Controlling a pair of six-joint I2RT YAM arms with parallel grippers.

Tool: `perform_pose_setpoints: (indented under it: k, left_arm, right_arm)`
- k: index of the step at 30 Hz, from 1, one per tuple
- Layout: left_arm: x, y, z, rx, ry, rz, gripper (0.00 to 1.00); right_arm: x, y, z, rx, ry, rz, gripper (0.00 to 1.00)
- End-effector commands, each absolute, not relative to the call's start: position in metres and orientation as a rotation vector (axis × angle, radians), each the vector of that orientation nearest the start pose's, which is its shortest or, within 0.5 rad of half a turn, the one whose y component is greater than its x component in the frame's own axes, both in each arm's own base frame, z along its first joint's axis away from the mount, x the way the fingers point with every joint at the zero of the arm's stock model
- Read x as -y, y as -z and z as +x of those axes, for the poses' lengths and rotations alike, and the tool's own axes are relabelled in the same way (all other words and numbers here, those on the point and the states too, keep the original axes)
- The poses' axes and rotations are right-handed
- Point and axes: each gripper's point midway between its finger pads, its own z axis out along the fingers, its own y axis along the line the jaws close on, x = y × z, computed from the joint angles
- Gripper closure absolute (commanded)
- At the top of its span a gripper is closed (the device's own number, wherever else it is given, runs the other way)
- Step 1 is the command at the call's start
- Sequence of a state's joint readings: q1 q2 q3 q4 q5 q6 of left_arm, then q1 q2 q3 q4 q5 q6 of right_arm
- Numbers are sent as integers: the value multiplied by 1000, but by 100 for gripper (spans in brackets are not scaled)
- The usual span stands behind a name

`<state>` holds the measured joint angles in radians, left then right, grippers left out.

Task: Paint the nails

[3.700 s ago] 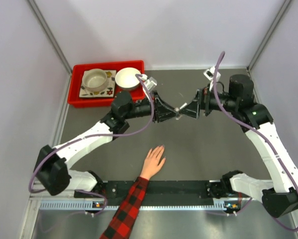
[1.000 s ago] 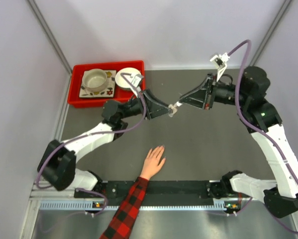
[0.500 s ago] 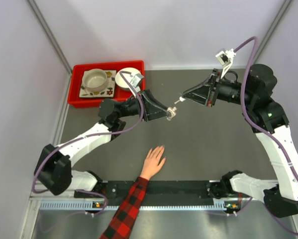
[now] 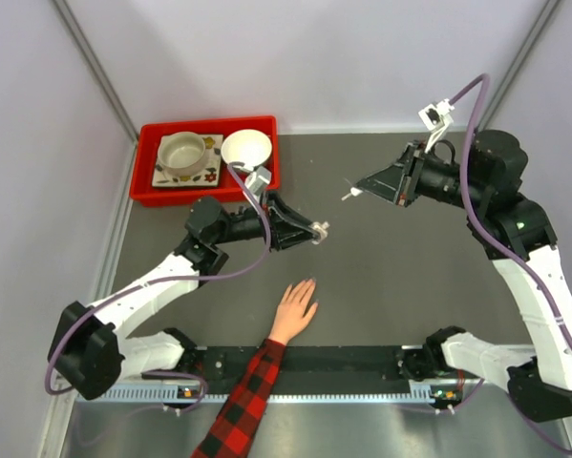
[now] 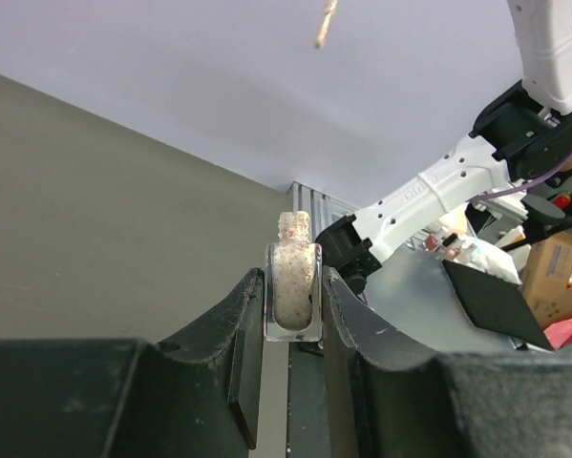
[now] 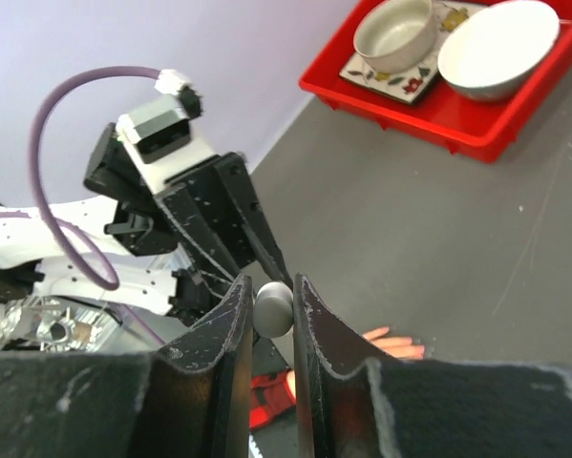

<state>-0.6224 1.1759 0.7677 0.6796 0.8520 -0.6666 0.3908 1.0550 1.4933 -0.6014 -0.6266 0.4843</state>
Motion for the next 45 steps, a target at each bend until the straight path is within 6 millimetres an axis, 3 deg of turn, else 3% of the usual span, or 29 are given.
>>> perform_pose_setpoints:
  k: [1, 4, 10, 18, 25, 27, 33, 45]
  left_arm:
    - [309, -344, 181, -1238, 1534, 826, 100]
    - [304, -342, 178, -1205, 1519, 799, 100]
    - [296, -340, 188, -1127, 1425, 736, 100]
    - [287, -346, 217, -1022, 1291, 634, 100]
    - [277, -352, 242, -1005, 1265, 559, 100]
    - [271, -348, 248, -1022, 1242, 519, 100]
    - [245, -336, 267, -1085, 1184, 389, 100]
    - [250, -301, 262, -1133, 1277, 377, 100]
  right_arm:
    - [-211, -417, 217, -1832, -1124, -364, 100]
    - [-215, -392, 221, -1873, -1137, -359, 100]
    - [-216, -362, 228, -1917, -1129, -349, 100]
    - [-219, -321, 232, -1970, -1148, -313, 100]
    - [-242, -269, 229, -2044, -1119, -322, 100]
    - [-253, -263, 231, -2027, -1132, -319, 100]
    - [-276, -222, 221, -2078, -1126, -350, 100]
    - [-263, -135, 181, -2136, -1157, -403, 100]
